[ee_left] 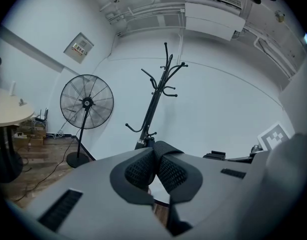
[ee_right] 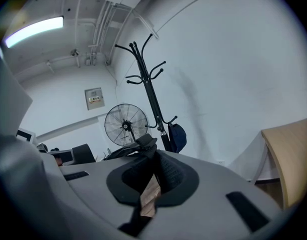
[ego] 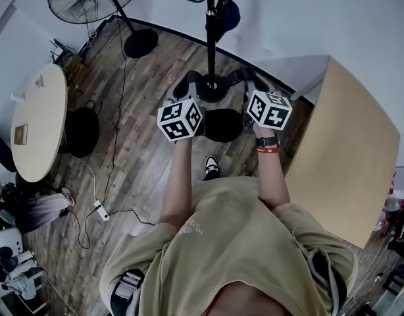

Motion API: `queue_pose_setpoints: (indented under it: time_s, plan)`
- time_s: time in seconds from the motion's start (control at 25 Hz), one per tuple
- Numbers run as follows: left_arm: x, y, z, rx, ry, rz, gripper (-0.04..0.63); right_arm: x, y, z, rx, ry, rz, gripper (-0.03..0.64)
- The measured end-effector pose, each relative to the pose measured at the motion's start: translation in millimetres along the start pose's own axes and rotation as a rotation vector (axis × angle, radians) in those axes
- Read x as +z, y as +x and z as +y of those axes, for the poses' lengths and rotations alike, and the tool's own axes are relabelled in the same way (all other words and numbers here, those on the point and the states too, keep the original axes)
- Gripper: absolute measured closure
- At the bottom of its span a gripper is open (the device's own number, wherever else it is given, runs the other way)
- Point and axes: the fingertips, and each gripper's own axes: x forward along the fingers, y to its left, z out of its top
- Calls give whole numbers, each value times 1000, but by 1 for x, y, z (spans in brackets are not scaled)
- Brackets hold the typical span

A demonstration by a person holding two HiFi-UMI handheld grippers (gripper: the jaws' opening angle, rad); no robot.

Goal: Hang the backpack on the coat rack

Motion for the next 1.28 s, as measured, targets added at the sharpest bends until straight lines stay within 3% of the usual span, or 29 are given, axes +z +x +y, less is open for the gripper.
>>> queue_pose_setpoints:
  time_s: [0.36, 0.56, 0.76, 1.28]
  plan:
    - [11, 65, 14, -61, 13, 31, 571, 7, 59, -13, -44, -2, -4, 598]
    - [17, 110, 11, -78, 25, 37, 571, 19, 95, -26, -17, -7, 12, 598]
    - [31, 160, 11, -80, 48, 30, 571, 40, 138, -49, 33, 55, 11, 597]
    - [46, 252, 13, -85, 33, 39, 571, 88, 218, -94, 33, 59, 18, 597]
